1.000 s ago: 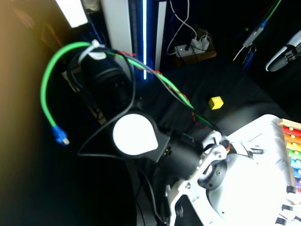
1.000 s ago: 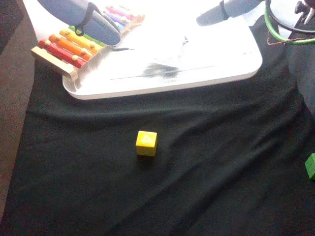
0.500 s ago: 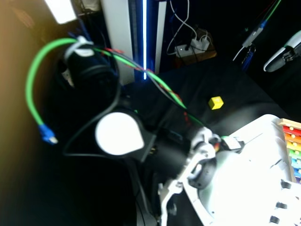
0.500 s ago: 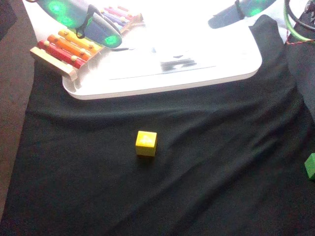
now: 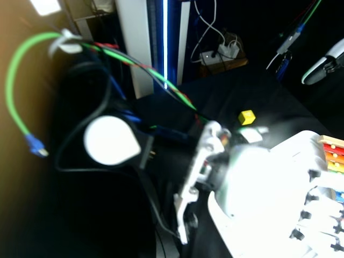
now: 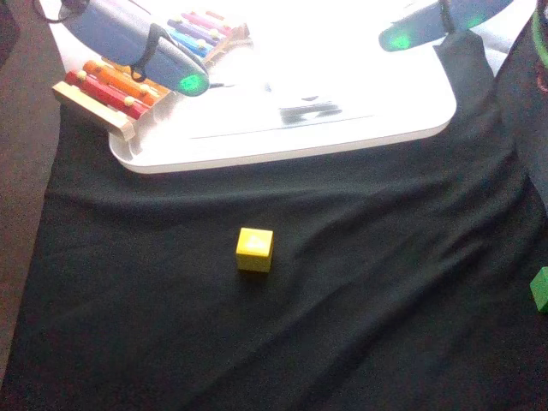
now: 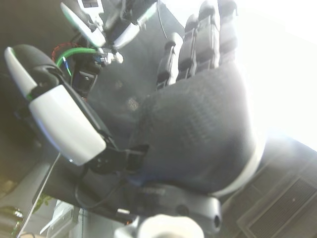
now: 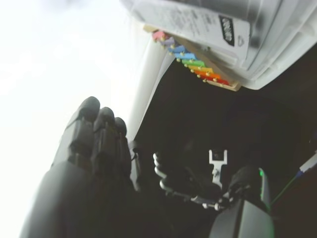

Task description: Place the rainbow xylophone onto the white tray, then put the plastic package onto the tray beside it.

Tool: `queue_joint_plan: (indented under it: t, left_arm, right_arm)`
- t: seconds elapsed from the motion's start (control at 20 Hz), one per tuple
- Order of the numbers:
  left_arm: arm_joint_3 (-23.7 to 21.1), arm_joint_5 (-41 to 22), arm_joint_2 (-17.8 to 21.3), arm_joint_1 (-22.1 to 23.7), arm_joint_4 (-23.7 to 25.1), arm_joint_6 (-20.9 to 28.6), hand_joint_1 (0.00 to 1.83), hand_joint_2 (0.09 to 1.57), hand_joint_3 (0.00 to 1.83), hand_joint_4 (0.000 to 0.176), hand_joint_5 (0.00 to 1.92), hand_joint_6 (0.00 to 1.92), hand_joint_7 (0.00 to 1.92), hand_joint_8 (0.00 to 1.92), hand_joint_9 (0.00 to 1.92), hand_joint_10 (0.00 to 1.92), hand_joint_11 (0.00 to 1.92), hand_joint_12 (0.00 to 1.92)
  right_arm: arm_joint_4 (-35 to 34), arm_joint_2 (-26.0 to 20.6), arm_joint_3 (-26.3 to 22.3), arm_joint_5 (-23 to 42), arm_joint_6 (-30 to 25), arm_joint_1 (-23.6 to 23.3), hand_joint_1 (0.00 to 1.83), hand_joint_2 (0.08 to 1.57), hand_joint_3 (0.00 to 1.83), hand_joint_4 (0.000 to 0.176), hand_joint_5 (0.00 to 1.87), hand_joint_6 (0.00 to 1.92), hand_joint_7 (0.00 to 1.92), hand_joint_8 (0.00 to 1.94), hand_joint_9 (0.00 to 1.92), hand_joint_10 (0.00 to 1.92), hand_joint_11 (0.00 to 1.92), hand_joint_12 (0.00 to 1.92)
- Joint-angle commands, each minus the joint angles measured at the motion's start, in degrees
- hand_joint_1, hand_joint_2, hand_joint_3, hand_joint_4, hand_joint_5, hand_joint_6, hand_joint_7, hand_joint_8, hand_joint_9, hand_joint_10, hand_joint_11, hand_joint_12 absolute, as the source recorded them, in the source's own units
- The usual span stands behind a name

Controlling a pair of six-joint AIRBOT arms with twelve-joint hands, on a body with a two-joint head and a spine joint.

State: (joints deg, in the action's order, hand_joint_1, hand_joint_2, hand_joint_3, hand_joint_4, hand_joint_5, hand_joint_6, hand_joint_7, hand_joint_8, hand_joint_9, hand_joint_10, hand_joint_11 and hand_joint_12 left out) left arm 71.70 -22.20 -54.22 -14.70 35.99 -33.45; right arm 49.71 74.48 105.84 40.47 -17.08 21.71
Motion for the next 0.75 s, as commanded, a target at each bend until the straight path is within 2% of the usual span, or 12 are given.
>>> queue_joint_plan:
  t: [0.0,0.05,0.1,0.15,0.25,0.35,0.4,0.45,0.5,0.6,0.65,0.7]
  left_arm:
    - [0.08,-8.82,0.99,-1.02,-5.7,-1.67,0.67,0.64,0.0,0.097,0.0,0.0,0.0,0.0,0.0,0.0,0.0,0.26]
    - [0.02,-10.59,1.31,-2.07,-8.14,-2.51,0.67,0.64,0.0,0.097,0.0,0.0,0.0,0.0,0.0,0.0,0.0,0.26]
    - [-0.47,-13.73,2.12,-4.25,-12.88,-4.78,0.69,0.64,0.0,0.138,0.0,0.0,0.0,0.0,0.0,0.0,0.0,0.13]
    - [-1.3,-16.68,2.99,-5.81,-17.14,-7.67,0.71,0.65,0.0,0.121,0.0,0.0,0.0,0.0,0.01,0.0,0.0,0.15]
    - [-3.28,-21.51,4.68,-8.52,-23.04,-12.31,0.73,0.66,0.0,0.123,0.0,0.0,0.0,0.0,0.01,0.0,0.0,0.19]
    - [-5.95,-26.61,6.91,-11.46,-28.17,-17.18,0.73,0.66,0.0,0.156,0.0,0.0,0.0,0.0,0.0,0.0,0.0,0.08]
    - [-7.19,-29.21,7.95,-12.98,-30.17,-18.96,0.72,0.67,0.01,0.136,0.0,0.0,0.0,0.0,0.0,0.0,0.0,0.07]
    - [-8.26,-32.5,8.92,-14.78,-32.15,-20.02,0.7,0.66,0.0,0.138,0.0,0.0,0.0,0.0,0.0,0.0,0.01,0.07]
    - [-8.87,-34.84,9.55,-16.02,-33.31,-20.19,0.66,0.67,0.0,0.168,0.0,0.0,0.0,0.0,0.0,0.0,0.0,0.15]
    - [-10.34,-41.49,11.1,-19.14,-36.45,-20.19,0.64,0.68,0.0,0.176,0.0,0.0,0.0,0.0,0.0,0.0,0.0,0.29]
    - [-11.13,-45.36,11.85,-20.75,-37.93,-20.19,0.66,0.69,0.01,0.176,0.0,0.0,0.0,0.0,0.0,0.0,0.0,0.32]
    - [-11.93,-48.34,12.63,-22.22,-39.1,-20.2,0.67,0.72,0.01,0.107,0.0,0.0,0.0,0.0,0.0,0.0,0.0,0.21]
  right_arm:
    - [-4.02,-0.48,-0.73,5.47,0.04,-0.74,0.55,0.72,0.01,0.176,0.0,0.0,0.09,0.0,0.07,0.0,0.0,0.31]
    - [-4.45,-1.32,-1.88,5.95,0.79,-0.73,0.55,0.72,0.01,0.176,0.0,0.0,0.09,0.0,0.07,0.0,0.0,0.31]
    - [-4.76,-2.68,-3.65,6.67,1.3,-0.72,0.64,0.74,0.01,0.176,0.0,0.0,0.02,0.0,0.0,0.0,0.0,0.06]
    - [-5.36,-4.1,-5.36,8.04,1.76,-0.7,0.69,0.73,0.0,0.176,0.0,0.0,0.03,0.01,0.0,0.0,0.0,0.01]
    - [-9.76,-6.6,-8.72,10.93,5.67,0.37,0.69,0.74,0.0,0.176,0.0,0.0,0.04,0.01,0.0,0.0,0.02,0.01]
    - [-13.57,-9.64,-13.3,12.98,10.93,0.91,0.71,0.69,0.0,0.176,0.0,0.0,0.02,0.0,0.0,0.0,0.03,0.01]
    - [-14.51,-10.83,-15.13,13.88,12.67,0.91,0.65,0.69,0.0,0.176,0.0,0.0,0.0,0.0,0.0,0.0,0.02,0.01]
    - [-15.53,-11.92,-16.75,15.49,13.82,1.05,0.62,0.69,0.0,0.176,0.0,0.0,0.0,0.0,0.0,0.0,0.01,0.01]
    - [-16.38,-12.59,-17.72,16.67,14.46,1.38,0.6,0.69,0.0,0.176,0.0,0.0,0.0,0.0,0.0,0.0,0.02,0.01]
    - [-19.27,-14.31,-19.97,20.18,16.18,2.72,0.5,0.75,0.02,0.176,0.0,0.0,0.0,0.0,0.0,0.0,0.01,0.0]
    - [-21.47,-15.51,-21.4,22.05,18.04,3.86,0.48,0.8,0.01,0.176,0.0,0.0,0.0,0.0,0.0,0.0,0.0,0.0]
    - [-22.98,-16.47,-22.7,23.42,19.58,4.55,0.58,0.84,0.02,0.169,0.0,0.0,0.0,0.0,0.0,0.0,0.04,0.02]
